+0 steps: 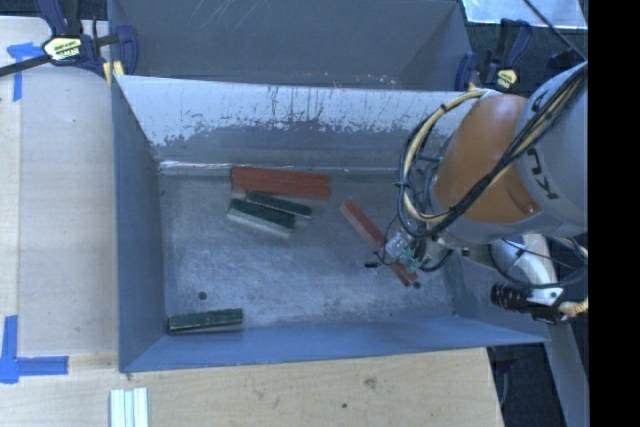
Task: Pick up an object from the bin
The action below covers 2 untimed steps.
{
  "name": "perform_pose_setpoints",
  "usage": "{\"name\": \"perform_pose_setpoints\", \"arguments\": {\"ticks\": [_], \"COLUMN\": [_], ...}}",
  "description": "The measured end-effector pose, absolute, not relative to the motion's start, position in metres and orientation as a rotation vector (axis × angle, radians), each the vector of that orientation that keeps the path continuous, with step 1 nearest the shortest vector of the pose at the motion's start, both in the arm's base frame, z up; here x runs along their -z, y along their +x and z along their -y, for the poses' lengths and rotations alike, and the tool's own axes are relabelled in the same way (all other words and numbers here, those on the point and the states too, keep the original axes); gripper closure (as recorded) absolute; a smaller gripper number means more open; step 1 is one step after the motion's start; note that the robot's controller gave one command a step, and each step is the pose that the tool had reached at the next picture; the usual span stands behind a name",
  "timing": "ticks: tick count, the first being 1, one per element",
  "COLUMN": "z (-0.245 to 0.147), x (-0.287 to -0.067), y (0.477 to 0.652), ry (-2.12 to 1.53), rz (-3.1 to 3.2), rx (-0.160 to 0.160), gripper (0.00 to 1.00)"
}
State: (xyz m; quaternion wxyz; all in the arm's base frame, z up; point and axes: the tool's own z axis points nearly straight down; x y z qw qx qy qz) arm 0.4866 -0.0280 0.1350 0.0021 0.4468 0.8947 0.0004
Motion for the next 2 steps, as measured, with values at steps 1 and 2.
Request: {"name": "perform_pose_setpoints", "arguments": {"ticks": [1, 2], "z": [0.029, 0.030], "x": [-0.154, -0.189], "y": [0.487, 0.489], "ry": [1.396, 1.390], "rz": [-2.809, -2.811], "rx": [-0.001, -0.003], "gripper": [1.00, 1.00]}}
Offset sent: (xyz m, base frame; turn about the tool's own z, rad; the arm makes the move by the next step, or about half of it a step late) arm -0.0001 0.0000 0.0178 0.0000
